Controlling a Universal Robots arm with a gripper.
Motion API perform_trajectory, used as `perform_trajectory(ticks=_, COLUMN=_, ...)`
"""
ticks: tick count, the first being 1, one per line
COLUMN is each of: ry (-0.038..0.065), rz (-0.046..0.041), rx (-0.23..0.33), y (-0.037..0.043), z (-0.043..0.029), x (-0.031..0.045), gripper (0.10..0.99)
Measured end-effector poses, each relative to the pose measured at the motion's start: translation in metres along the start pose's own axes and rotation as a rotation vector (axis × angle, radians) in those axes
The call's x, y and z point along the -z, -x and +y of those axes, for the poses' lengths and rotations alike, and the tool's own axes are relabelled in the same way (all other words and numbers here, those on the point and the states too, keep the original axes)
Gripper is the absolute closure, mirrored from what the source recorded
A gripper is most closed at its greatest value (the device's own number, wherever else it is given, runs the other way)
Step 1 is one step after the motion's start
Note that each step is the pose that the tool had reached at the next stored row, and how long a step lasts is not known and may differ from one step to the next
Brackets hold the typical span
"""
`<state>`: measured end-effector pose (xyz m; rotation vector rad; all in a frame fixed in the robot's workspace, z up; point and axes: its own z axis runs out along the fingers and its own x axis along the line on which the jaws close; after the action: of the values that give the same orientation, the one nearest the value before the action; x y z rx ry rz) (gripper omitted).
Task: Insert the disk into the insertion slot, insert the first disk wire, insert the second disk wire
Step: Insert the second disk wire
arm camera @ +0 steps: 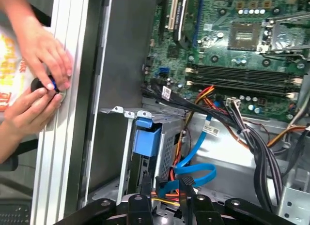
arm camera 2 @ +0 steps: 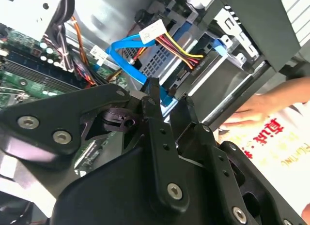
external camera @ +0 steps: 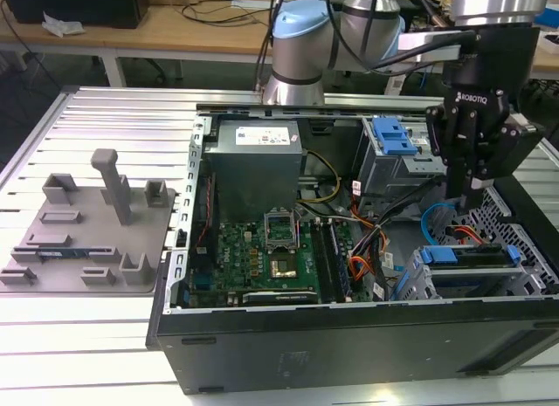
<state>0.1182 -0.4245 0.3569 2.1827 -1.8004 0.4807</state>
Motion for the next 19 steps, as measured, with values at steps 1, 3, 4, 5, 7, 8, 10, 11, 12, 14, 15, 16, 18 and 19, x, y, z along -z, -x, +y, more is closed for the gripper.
perform_trajectory(ticks=1, ry=-0.001, rz=0.0066, rx=0.006, y=0.0010, z=-0.0002, x=-0.0002, gripper=0.722)
perform_trajectory(ticks=3, ry=-0.003, rz=0.0297, rx=0.020, y=0.0050, z=-0.0006, x=-0.0003, gripper=0.722)
perform_trajectory(ticks=4, ry=-0.003, rz=0.0345, rx=0.023, y=0.0065, z=-0.0005, x=-0.0002, gripper=0.722)
perform_trajectory(ticks=5, ry=-0.003, rz=0.0400, rx=0.025, y=0.0084, z=-0.0002, x=-0.0002, gripper=0.722)
perform_trajectory(ticks=7, ry=-0.008, rz=0.0468, rx=0.025, y=0.0114, z=0.0012, x=-0.0002, gripper=0.722)
perform_trajectory(ticks=8, ry=-0.013, rz=0.0487, rx=0.023, y=0.0119, z=0.0022, x=-0.0006, gripper=0.722)
perform_trajectory(ticks=10, ry=-0.030, rz=0.0527, rx=0.017, y=0.0127, z=0.0045, x=-0.0011, gripper=0.722)
perform_trajectory(ticks=11, ry=-0.039, rz=0.0549, rx=0.012, y=0.0132, z=0.0063, x=-0.0013, gripper=0.722)
perform_trajectory(ticks=12, ry=-0.045, rz=0.0562, rx=0.009, y=0.0137, z=0.0086, x=-0.0015, gripper=0.722)
perform_trajectory(ticks=14, ry=-0.051, rz=0.0580, rx=0.006, y=0.0151, z=0.0127, x=-0.0025, gripper=0.722)
perform_trajectory(ticks=15, ry=-0.051, rz=0.0589, rx=0.006, y=0.0154, z=0.0129, x=-0.0029, gripper=0.722)
perform_trajectory(ticks=16, ry=-0.051, rz=0.0615, rx=0.008, y=0.0154, z=0.0129, x=-0.0030, gripper=0.722)
perform_trajectory(ticks=18, ry=-0.048, rz=0.0706, rx=0.016, y=0.0152, z=0.0120, x=-0.0031, gripper=0.722)
perform_trajectory(ticks=19, ry=-0.045, rz=0.0743, rx=0.024, y=0.0149, z=0.0106, x=-0.0032, gripper=0.722)
